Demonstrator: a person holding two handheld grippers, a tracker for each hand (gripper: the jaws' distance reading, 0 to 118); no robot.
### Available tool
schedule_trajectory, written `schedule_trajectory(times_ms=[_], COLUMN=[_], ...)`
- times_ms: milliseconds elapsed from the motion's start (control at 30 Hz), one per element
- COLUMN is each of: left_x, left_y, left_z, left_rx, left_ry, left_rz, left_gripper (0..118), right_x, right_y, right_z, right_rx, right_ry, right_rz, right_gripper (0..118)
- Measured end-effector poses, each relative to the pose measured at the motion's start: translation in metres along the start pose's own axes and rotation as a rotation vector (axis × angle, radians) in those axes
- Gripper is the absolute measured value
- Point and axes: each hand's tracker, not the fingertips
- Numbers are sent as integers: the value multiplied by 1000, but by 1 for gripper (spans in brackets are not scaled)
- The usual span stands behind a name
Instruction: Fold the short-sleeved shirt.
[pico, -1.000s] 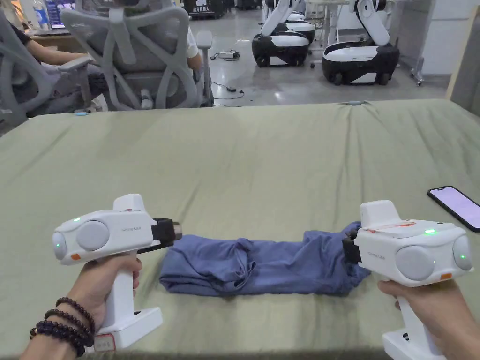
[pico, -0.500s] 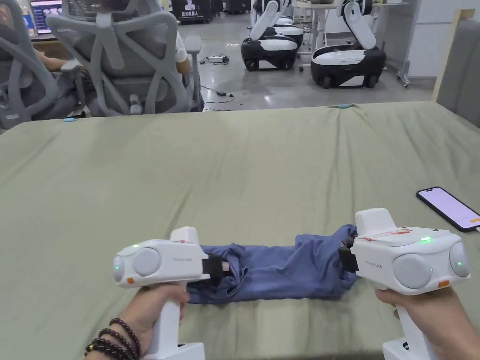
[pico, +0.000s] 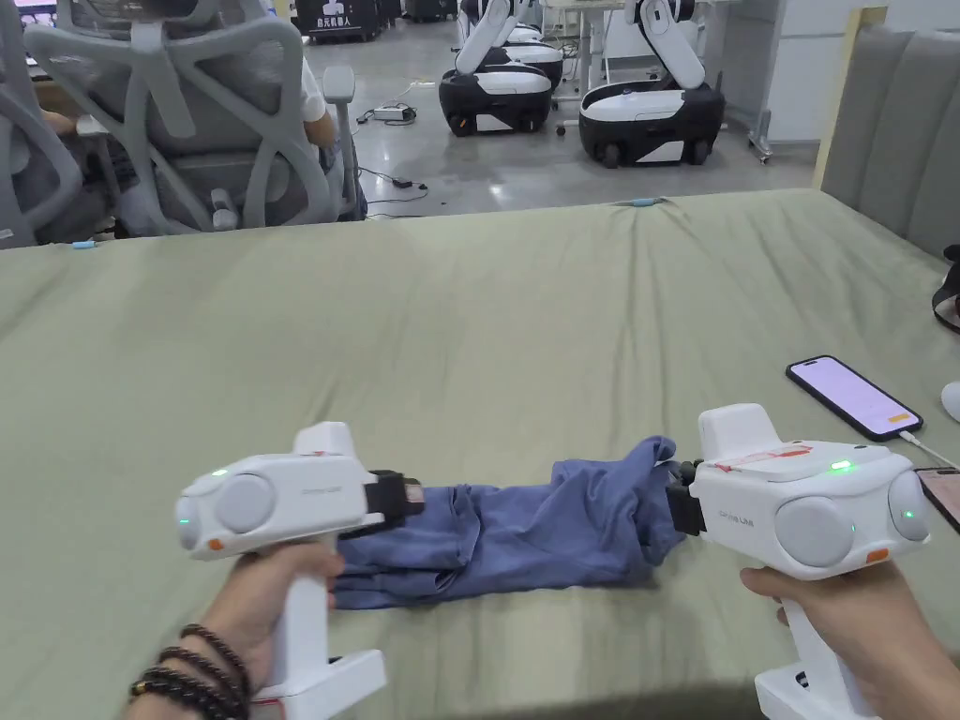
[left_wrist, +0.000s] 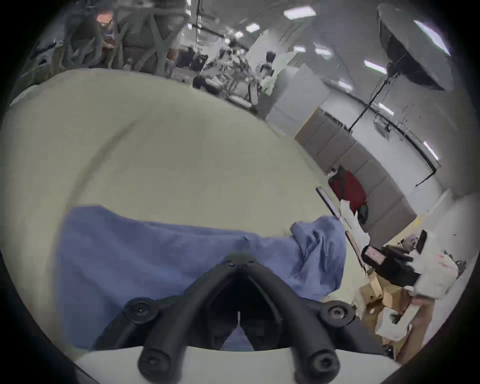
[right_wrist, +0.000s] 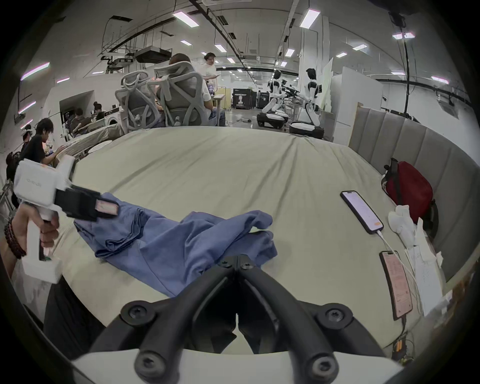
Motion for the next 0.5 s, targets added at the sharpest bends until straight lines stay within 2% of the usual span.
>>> schedule_trajectory(times_ms=[133,233,400,433,467,500], left_x=[-33,-51,-53,-54,-53,-54], left_y=[3,2,-10,-11,-12,-14], left_z=[57,73,58,51,43,35], left_rx=[56,75,44,35,31,25], left_ry=[53,147,76,69,74,82], left_rz=[65,95,147,157,167,174], left_gripper=[0,0,2,14,48,74], right_x=[-9,-18,-28,-28,-28,-28], right_y=[4,7,3,2,0,-1], right_z=[-5,-9,-11,-11,-11,-10], right_rx=[13,21,12,7,1,-6], right_ry=[17,37,59,61,61,59], right_rz=[-3,-1,15,18,23,26], right_gripper=[0,0,0,0,0,0])
